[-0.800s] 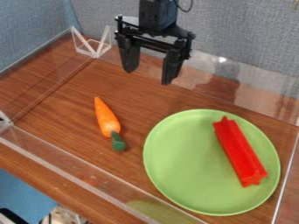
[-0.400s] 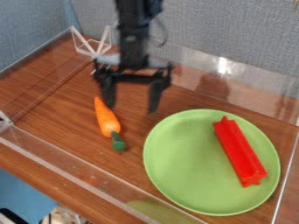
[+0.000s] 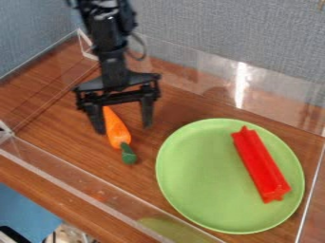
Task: Put the carrot on the green plate
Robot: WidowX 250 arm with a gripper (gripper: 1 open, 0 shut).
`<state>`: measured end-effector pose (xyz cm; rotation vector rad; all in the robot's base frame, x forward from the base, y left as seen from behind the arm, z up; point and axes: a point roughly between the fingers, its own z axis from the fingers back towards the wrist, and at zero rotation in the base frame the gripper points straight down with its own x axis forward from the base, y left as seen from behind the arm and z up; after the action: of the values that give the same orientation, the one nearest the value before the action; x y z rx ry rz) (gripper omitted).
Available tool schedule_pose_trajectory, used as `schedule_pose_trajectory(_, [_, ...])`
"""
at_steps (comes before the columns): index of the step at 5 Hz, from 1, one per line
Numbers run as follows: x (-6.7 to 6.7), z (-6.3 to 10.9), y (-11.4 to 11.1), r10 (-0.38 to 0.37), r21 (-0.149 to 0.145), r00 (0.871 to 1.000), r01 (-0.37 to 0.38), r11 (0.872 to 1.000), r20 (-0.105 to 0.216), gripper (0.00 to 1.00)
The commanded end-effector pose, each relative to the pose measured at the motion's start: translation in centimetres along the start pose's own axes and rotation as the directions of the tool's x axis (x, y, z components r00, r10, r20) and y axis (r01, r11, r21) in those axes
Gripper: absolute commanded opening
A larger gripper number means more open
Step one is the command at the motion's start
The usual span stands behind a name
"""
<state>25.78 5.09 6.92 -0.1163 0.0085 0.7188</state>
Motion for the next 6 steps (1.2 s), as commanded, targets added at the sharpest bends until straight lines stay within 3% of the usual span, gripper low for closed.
schedule_pose_trajectory(1, [1.6, -1.4, 0.8, 0.102, -0.036, 0.994, -0.102, 0.994, 0.022, 1.00])
schedule_pose_trajectory(2, [1.5, -3.5, -0.1, 0.138, -0.042, 0.990, -0.137, 0.990, 0.014, 1.00])
schedule_pose_trajectory(3, [1.1, -4.0, -1.3, 0.148, -0.044, 0.989, -0.148, 0.988, 0.014, 0.00])
schedule_pose_trajectory(4, [0.8, -3.9, -2.3, 0.095, -0.057, 0.994, -0.092, 0.994, 0.054, 0.00])
schedule_pose_trajectory(6, [0.5, 0.0, -1.3, 0.037, -0.056, 0.994, -0.031, 0.998, 0.107, 0.00])
